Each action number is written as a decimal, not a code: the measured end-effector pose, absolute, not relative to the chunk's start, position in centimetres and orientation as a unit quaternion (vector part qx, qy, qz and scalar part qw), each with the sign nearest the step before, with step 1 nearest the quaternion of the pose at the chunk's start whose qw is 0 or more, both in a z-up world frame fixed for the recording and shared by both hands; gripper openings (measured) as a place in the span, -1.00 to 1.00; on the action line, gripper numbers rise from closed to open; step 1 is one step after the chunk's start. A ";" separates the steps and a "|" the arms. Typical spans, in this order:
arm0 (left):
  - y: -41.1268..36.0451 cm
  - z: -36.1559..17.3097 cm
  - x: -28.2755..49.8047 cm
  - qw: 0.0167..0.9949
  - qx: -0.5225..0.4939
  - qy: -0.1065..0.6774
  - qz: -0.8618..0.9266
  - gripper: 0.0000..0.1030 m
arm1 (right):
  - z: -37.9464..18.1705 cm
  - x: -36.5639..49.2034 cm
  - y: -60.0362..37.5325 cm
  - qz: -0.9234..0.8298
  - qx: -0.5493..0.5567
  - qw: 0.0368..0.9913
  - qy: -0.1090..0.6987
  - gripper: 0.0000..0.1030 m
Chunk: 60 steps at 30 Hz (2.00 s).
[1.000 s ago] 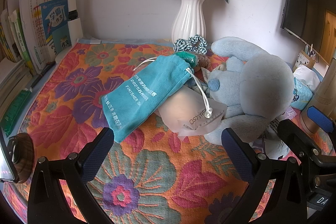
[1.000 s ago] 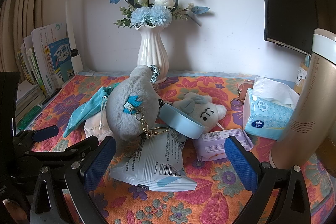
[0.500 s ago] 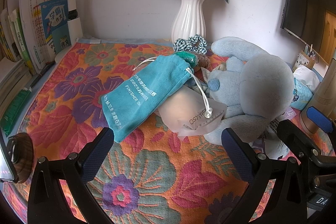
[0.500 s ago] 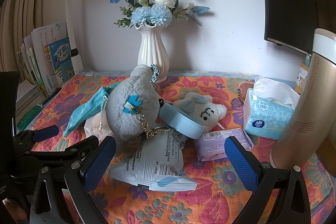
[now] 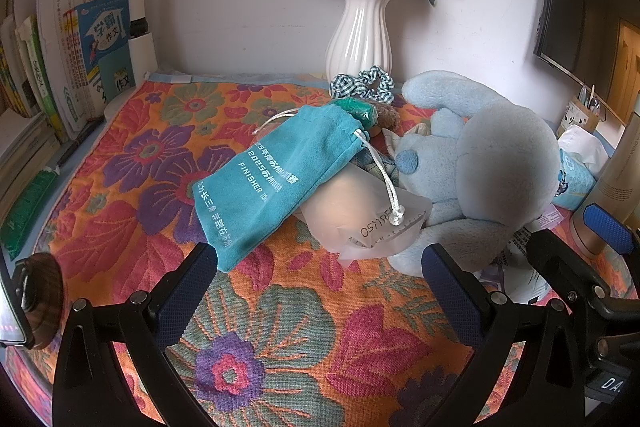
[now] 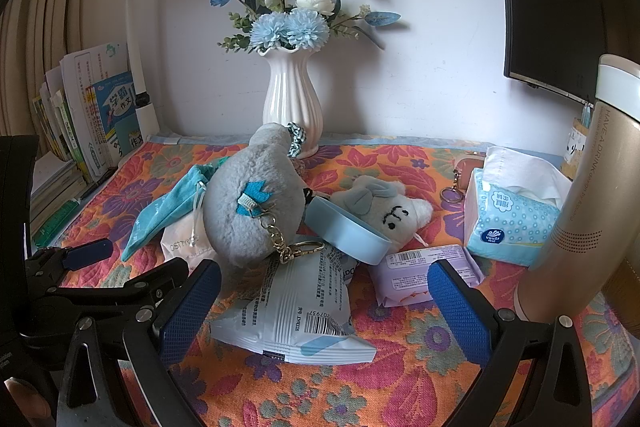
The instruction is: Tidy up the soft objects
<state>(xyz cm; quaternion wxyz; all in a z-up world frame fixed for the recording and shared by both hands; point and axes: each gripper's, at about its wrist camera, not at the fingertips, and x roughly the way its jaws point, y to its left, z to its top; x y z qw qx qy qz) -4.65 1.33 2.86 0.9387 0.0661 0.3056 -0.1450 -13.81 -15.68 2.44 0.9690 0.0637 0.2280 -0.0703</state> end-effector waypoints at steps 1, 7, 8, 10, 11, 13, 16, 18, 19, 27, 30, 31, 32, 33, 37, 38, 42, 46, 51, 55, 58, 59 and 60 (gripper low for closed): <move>1.3 2.9 -4.7 0.939 0.066 0.305 -0.145 0.98 | 2.4 -13.8 -15.7 -0.070 0.064 0.969 0.228 1.00; 1.3 2.9 -4.7 0.939 0.066 0.305 -0.145 0.98 | 2.4 -13.8 -15.6 -0.070 0.064 0.969 0.228 1.00; 1.3 2.9 -4.7 0.939 0.066 0.305 -0.145 0.98 | 2.4 -13.8 -15.6 -0.070 0.064 0.969 0.228 1.00; 1.3 2.9 -4.7 0.939 0.066 0.305 -0.145 0.98 | 2.5 -13.8 -15.7 -0.070 0.064 0.969 0.228 1.00; 1.3 2.9 -4.7 0.939 0.066 0.304 -0.144 0.98 | 2.5 -13.8 -15.7 -0.070 0.064 0.969 0.228 1.00; 1.5 3.1 -5.0 0.943 0.062 0.295 -0.144 0.98 | 2.5 -13.8 -15.7 -0.071 0.064 0.969 0.226 1.00; 2.7 3.7 -6.3 0.952 0.033 0.268 -0.146 0.98 | 2.6 -14.4 -15.5 -0.074 0.068 0.972 0.214 1.00; 3.7 4.0 -6.7 0.953 0.005 0.265 -0.149 0.98 | 2.5 -14.5 -15.3 -0.069 0.069 0.972 0.214 1.00; 4.1 4.0 -6.8 0.951 -0.006 0.269 -0.152 0.98 | 2.5 -14.5 -15.2 -0.069 0.070 0.972 0.214 1.00; 6.3 4.9 -4.7 0.932 -0.014 0.328 -0.151 0.97 | 2.6 -14.6 -15.4 -0.060 0.075 0.973 0.211 1.00; 5.6 5.9 -2.9 0.920 0.022 0.353 -0.171 0.96 | 3.3 -13.6 -16.1 -0.020 0.111 0.964 0.241 1.00; 5.4 6.0 -2.3 0.914 0.029 0.360 -0.184 0.96 | 3.8 -13.2 -16.4 -0.005 0.130 0.959 0.251 1.00; 4.8 5.9 -1.5 0.904 0.039 0.372 -0.208 0.96 | 4.2 -12.8 -16.7 0.006 0.144 0.956 0.254 1.00; 4.5 5.7 -0.9 0.900 0.047 0.378 -0.214 0.96 | 4.8 -12.3 -16.9 0.019 0.159 0.954 0.255 1.00; 3.4 4.2 0.8 0.888 0.094 0.397 -0.211 0.36 | 6.5 -9.1 -16.3 0.036 0.157 0.944 0.288 1.00; 3.3 3.9 1.1 0.885 0.091 0.404 -0.215 0.27 | 6.5 -7.9 -15.8 0.030 0.143 0.941 0.307 1.00; 3.2 3.5 1.3 0.879 0.080 0.408 -0.234 -0.69 | 5.4 -5.8 -14.5 0.023 0.115 0.934 0.338 0.06; 3.1 4.2 -0.3 0.895 0.110 0.373 -0.218 -0.80 | 5.5 -6.7 -14.8 0.025 0.121 0.941 0.316 0.04; 2.7 6.2 -3.4 0.913 0.109 0.334 -0.208 -0.81 | 6.9 -8.6 -15.5 0.032 0.124 0.950 0.284 0.04; 2.4 7.8 -5.1 0.921 0.109 0.312 -0.206 -0.81 | 8.0 -10.0 -15.5 0.025 0.117 0.955 0.270 0.04; 2.1 8.9 -6.5 0.920 0.104 0.313 -0.214 -0.81 | 8.9 -11.3 -15.8 0.025 0.123 0.958 0.257 0.03; 1.9 9.3 -7.1 0.921 0.106 0.307 -0.213 -0.81 | 9.3 -12.0 -16.0 0.024 0.125 0.960 0.250 0.03; 1.9 9.6 -7.5 0.922 0.108 0.303 -0.214 -0.81 | 9.7 -12.5 -16.1 0.023 0.125 0.961 0.244 0.03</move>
